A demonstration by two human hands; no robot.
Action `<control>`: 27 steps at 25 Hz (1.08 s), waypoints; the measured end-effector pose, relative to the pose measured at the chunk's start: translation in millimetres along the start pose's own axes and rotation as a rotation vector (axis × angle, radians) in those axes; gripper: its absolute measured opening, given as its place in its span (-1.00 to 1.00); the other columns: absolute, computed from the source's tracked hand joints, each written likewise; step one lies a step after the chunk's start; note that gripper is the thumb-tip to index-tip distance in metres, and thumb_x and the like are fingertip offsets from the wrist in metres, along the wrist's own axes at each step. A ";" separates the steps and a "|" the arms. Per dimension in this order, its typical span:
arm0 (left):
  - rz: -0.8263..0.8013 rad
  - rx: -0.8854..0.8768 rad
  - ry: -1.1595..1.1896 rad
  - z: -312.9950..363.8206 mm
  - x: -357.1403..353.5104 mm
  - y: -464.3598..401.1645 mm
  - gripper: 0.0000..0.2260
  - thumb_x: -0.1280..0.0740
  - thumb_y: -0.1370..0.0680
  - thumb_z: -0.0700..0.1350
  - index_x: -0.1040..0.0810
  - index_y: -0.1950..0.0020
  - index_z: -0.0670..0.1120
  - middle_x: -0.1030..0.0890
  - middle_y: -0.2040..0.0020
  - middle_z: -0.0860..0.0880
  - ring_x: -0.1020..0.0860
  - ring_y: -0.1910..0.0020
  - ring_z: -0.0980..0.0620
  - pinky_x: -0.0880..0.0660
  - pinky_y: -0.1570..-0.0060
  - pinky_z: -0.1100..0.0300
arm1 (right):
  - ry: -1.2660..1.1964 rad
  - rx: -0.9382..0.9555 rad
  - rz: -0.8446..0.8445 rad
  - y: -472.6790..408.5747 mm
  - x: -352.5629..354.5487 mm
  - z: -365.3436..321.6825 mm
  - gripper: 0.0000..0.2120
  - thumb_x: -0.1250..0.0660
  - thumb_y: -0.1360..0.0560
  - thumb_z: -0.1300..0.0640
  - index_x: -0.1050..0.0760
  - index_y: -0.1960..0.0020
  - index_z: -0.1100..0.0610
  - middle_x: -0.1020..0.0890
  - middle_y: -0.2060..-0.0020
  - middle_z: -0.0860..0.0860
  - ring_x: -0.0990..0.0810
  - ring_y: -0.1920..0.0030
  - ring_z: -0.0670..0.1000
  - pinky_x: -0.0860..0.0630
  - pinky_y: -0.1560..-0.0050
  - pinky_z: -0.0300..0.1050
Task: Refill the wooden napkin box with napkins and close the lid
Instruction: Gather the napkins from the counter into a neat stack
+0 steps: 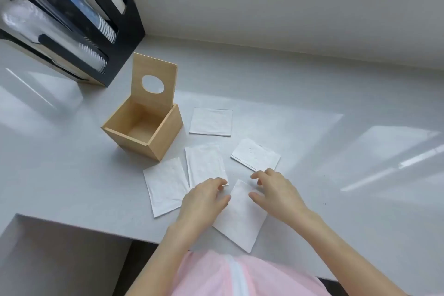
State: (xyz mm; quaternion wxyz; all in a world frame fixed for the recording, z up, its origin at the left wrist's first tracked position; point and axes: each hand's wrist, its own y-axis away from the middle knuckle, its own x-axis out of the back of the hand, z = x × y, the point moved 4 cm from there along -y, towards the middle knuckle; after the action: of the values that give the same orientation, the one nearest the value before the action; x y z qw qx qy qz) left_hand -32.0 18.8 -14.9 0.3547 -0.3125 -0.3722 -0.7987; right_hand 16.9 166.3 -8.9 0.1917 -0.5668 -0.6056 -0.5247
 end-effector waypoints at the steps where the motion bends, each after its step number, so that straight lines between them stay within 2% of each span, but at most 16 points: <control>1: -0.007 0.007 -0.007 0.1 -1.5 -2.0 -0.66 -0.21 -0.54 0.02 -0.38 -0.32 0.05 -0.52 -0.23 0.11 -0.49 -0.17 0.07 -0.41 -0.09 0.16 | 0.020 -0.008 0.000 -1.3 -0.8 1.7 -0.60 -0.21 -0.52 0.02 -0.32 -0.34 0.06 -0.44 -0.22 0.03 -0.42 -0.23 0.05 -0.37 -0.14 -0.14; 10: 0.057 -0.015 -0.068 7.3 -12.7 -10.6 -0.76 -0.20 -0.54 0.02 -0.45 -0.18 0.01 -0.52 -0.10 0.07 -0.51 -0.09 0.07 -0.41 0.01 0.18 | 0.077 0.010 0.089 -4.9 -11.4 7.1 -0.79 -0.16 -0.51 0.13 -0.43 -0.12 0.12 -0.50 -0.12 0.02 -0.42 -0.15 0.07 -0.33 -0.07 -0.14; 14: 0.056 -0.020 -0.035 7.3 -11.2 -10.1 -0.73 -0.22 -0.52 0.04 -0.43 -0.19 0.01 -0.52 -0.06 0.08 -0.50 -0.07 0.07 -0.41 0.05 0.17 | -0.073 0.014 0.089 -2.7 -9.5 6.5 -0.88 -0.17 -0.49 0.18 -0.43 0.00 0.08 -0.55 -0.06 0.01 -0.47 -0.11 0.06 -0.38 -0.06 -0.11; 16: 0.048 0.003 0.038 6.0 -9.3 -10.6 -0.71 -0.25 -0.50 0.06 -0.42 -0.19 0.02 -0.48 0.04 0.09 -0.48 0.01 0.06 -0.38 0.12 0.19 | -0.294 0.004 0.084 -1.3 -2.2 6.3 -0.93 -0.21 -0.46 0.20 -0.40 0.11 0.04 -0.61 0.03 0.00 -0.54 -0.06 0.05 -0.47 -0.02 -0.10; 19: 0.042 0.015 0.143 5.2 -6.8 -12.7 -0.78 -0.29 -0.49 0.04 -0.49 0.05 -0.11 -0.44 0.17 0.03 -0.44 0.14 0.01 -0.34 0.16 0.15 | -0.533 0.027 0.105 -0.8 11.6 6.0 -0.88 -0.26 -0.45 0.22 -0.42 0.17 0.01 -0.58 0.18 -0.08 -0.58 0.02 -0.02 -0.42 0.16 -0.37; 21: 0.029 0.011 0.304 5.3 -4.1 -14.4 -0.72 -0.32 -0.49 0.00 -0.51 0.12 -0.23 -0.50 0.19 -0.07 -0.48 0.14 -0.05 -0.35 0.16 0.16 | -0.586 0.055 0.107 -3.0 19.7 4.9 -0.83 -0.28 -0.46 0.22 -0.43 0.20 -0.03 -0.57 0.20 -0.09 -0.58 0.04 -0.04 -0.40 0.24 -0.46; 23: 0.011 0.020 0.462 5.6 0.2 -14.2 -0.71 -0.33 -0.45 0.04 -0.53 0.17 -0.21 -0.54 0.25 -0.05 -0.48 0.23 0.00 -0.34 0.22 0.21 | -0.586 0.081 0.106 -7.4 24.8 3.9 -0.85 -0.29 -0.47 0.22 -0.44 0.17 -0.03 -0.56 0.19 -0.09 -0.56 0.06 -0.05 -0.39 0.23 -0.50; 25: -0.015 0.035 0.560 3.7 2.5 -14.6 -0.71 -0.29 -0.38 0.09 -0.53 0.22 -0.14 -0.52 0.30 0.01 -0.44 0.29 0.06 -0.32 0.25 0.22 | -0.570 0.102 0.100 -12.4 28.3 1.4 -0.89 -0.29 -0.47 0.21 -0.45 0.13 0.00 -0.55 0.19 -0.12 -0.53 0.07 -0.08 -0.40 0.21 -0.48; 27: -0.029 0.052 0.665 1.4 3.3 -14.7 -0.67 -0.29 -0.36 0.09 -0.55 0.20 -0.20 -0.52 0.29 -0.04 -0.44 0.28 0.04 -0.31 0.24 0.16 | -0.557 0.121 0.094 -16.4 30.6 -1.3 -0.90 -0.29 -0.48 0.21 -0.46 0.11 0.01 -0.54 0.20 -0.15 -0.52 0.07 -0.10 -0.40 0.21 -0.45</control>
State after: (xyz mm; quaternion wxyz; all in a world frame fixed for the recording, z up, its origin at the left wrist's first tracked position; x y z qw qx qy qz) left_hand -45.3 25.8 -17.1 0.4533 -0.0203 -0.2606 -0.8521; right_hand -6.8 183.2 9.9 0.0753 -0.7041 -0.6381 -0.3023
